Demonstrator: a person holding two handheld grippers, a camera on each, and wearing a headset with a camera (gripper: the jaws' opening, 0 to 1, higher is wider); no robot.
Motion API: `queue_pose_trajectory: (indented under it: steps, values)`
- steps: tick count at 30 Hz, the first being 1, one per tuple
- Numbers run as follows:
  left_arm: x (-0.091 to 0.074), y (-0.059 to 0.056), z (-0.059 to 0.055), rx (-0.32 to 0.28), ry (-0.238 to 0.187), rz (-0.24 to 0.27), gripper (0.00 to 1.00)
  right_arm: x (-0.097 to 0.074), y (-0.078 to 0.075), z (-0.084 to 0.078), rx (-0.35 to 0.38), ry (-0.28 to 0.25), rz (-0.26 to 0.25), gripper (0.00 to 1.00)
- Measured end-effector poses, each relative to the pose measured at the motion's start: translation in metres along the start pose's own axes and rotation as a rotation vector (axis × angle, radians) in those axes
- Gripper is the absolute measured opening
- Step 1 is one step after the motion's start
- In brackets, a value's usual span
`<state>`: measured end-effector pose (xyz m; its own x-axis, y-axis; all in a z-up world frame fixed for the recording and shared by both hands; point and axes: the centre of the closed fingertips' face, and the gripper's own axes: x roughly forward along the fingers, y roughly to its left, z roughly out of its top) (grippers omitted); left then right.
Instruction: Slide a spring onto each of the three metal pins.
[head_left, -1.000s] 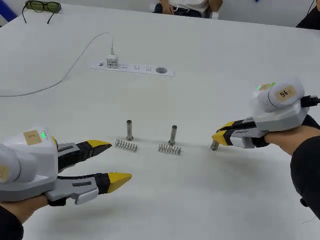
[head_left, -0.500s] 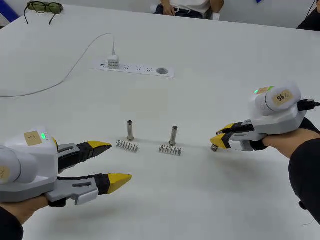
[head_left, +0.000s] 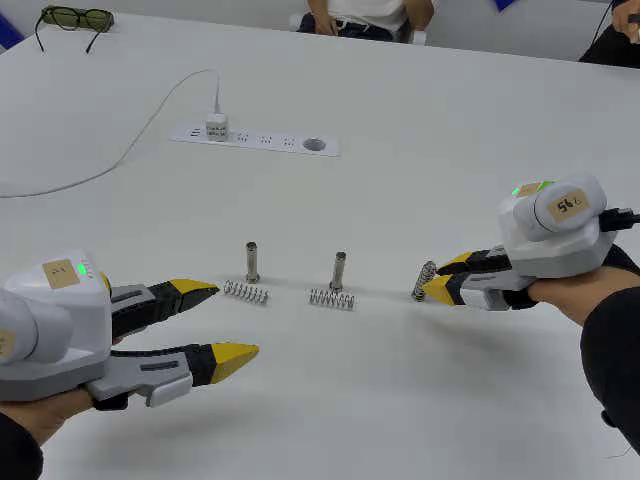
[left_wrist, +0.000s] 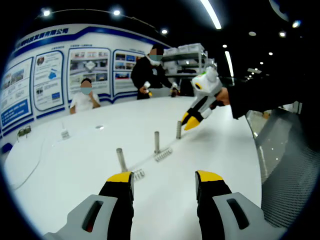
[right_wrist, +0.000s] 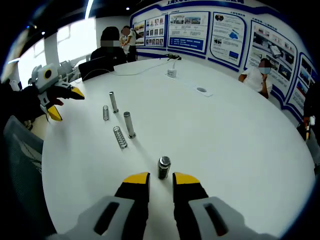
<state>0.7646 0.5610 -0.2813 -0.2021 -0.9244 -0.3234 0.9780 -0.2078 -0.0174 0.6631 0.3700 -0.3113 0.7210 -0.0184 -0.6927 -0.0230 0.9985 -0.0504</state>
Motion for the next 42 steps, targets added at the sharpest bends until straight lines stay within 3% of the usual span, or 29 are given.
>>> queue_pose_trajectory:
  steps: [14, 28, 42]
  values:
    - [-0.001, -0.002, 0.008, 0.020, -0.009, -0.013, 0.50, -0.001, 0.029, 0.000, -0.009, -0.006, 0.044, 0.19]
    - [-0.002, -0.003, 0.009, 0.033, -0.003, -0.016, 0.49, 0.024, 0.063, 0.018, -0.088, -0.012, 0.121, 0.19]
    - [0.000, -0.004, 0.005, 0.027, 0.011, -0.017, 0.48, 0.055, 0.071, 0.034, -0.160, -0.004, 0.167, 0.18]
